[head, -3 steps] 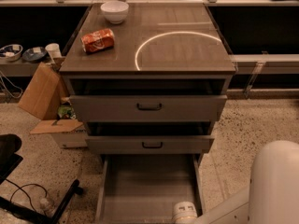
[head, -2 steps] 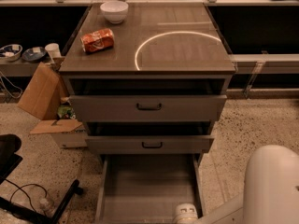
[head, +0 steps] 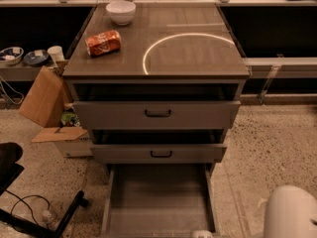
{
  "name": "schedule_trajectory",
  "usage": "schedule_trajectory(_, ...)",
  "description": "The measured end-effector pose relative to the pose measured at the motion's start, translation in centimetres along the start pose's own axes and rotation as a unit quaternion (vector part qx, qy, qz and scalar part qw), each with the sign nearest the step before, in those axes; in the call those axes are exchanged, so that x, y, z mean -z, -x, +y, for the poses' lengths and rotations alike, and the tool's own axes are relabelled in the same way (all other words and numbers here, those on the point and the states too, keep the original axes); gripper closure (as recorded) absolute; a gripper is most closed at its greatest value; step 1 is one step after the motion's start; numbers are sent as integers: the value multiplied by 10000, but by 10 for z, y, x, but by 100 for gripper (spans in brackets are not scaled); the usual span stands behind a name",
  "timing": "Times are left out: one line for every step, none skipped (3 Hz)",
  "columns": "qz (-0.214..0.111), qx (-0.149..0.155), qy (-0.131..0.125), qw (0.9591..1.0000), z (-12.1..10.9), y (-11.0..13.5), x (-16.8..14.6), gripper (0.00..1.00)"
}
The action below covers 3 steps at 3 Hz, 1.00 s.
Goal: Close bottom drawer
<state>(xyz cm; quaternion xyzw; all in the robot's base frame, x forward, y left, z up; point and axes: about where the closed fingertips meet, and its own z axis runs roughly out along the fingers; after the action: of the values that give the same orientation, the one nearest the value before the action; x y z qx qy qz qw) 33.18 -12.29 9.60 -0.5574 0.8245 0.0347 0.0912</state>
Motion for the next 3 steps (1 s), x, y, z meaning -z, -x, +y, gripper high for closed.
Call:
schedule_trajectory(-269,208,-519,9981,-22,11,-5,100)
schedule_trajectory(-507,460,-1084,9917,-53,27,7,100)
schedule_trajectory(-840,691,-1575,9815,-97,62,24,100)
